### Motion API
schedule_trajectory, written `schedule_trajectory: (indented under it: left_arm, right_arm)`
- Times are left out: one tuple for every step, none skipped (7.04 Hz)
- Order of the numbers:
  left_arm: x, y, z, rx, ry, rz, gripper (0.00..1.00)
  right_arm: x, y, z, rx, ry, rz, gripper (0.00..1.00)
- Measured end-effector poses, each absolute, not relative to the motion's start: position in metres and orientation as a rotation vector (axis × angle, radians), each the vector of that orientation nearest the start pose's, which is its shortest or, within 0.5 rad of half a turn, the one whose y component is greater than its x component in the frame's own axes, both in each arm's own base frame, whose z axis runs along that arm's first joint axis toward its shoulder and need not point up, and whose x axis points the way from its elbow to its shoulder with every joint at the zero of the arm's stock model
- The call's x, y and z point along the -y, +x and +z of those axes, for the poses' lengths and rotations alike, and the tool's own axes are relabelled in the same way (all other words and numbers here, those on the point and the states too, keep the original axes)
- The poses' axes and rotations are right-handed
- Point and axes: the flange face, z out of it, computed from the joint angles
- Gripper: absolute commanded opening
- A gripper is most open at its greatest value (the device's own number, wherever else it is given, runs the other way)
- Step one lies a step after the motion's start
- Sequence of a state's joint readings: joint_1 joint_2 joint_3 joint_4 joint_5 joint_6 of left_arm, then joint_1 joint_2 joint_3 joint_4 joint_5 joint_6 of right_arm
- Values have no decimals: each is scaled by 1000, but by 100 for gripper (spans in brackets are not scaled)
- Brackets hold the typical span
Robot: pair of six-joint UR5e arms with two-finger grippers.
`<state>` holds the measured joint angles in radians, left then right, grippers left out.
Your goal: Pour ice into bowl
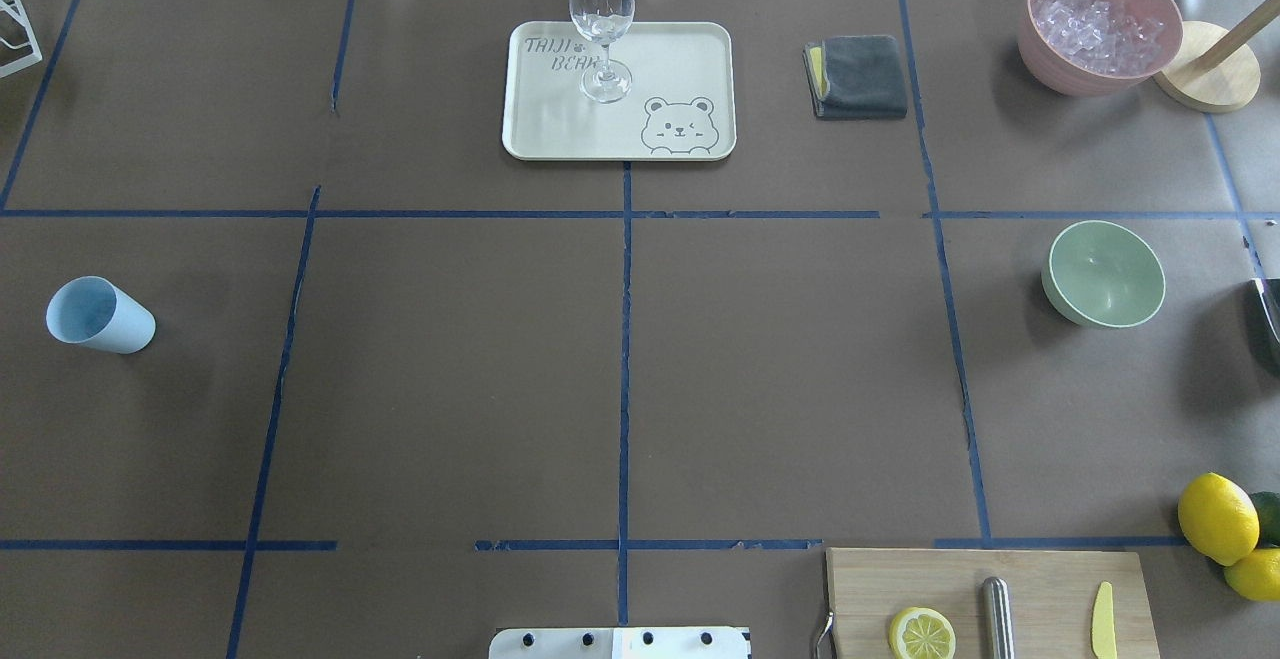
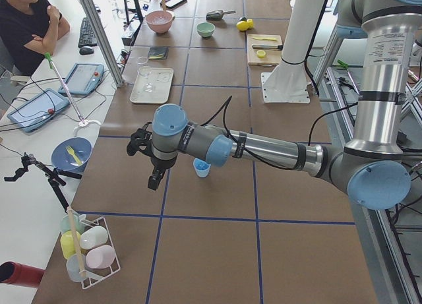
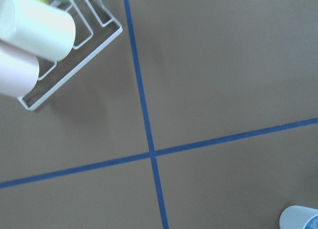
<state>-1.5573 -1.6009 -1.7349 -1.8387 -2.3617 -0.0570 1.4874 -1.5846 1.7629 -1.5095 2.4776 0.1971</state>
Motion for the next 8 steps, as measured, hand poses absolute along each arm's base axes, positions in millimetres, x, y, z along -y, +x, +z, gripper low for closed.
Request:
schedule_trajectory:
  left_arm:
    - [513, -40, 523, -794, 464, 132, 100]
    - [501, -26, 525, -789, 523, 104, 100]
    - [485, -16, 533, -787, 573, 76, 100]
    - [467, -8, 537, -800, 614, 46, 100]
    - [448, -1, 537, -813, 650, 18, 100]
    - [431, 7, 532, -816, 681, -3, 100]
    - [420, 13, 521, -829, 704, -25, 100]
    - [414, 17, 512, -842, 716, -37, 100]
  right_arm:
    - [498, -16, 551, 930, 83, -4, 100]
    - [500, -43, 554, 933, 86, -4, 100]
    - [502, -68, 561, 941, 91, 5, 100]
    - [502, -94, 572, 935, 101, 21, 100]
    - [502, -122, 586, 929, 119, 31, 100]
    - [500, -147, 599, 929, 128, 44, 100]
    - [498, -162, 612, 922, 132, 55, 100]
    - [494, -167, 623, 914, 127, 61, 92]
